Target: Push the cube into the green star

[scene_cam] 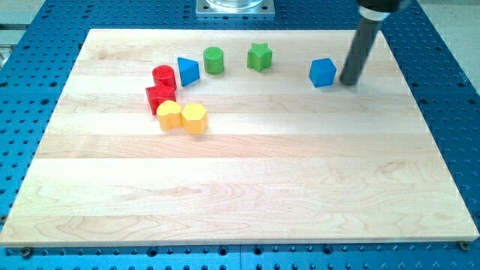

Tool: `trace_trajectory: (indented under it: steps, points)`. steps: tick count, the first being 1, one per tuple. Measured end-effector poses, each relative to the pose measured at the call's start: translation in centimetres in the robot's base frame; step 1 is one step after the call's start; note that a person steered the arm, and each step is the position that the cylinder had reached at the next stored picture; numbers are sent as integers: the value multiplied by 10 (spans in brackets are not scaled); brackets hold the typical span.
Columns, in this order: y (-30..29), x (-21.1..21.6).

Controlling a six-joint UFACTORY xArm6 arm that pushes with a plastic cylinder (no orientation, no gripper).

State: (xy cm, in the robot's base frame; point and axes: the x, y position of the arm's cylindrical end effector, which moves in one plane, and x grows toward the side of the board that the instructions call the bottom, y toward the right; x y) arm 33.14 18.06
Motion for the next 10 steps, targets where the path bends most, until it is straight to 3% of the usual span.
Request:
trace_trajectory:
  steps: [1,2,3,4,6,8,10]
  points:
    - [-46,0]
    - [-51,2]
    - [-79,42]
    - [-89,53]
    - [57,64]
    - [63,60]
    - [-19,19]
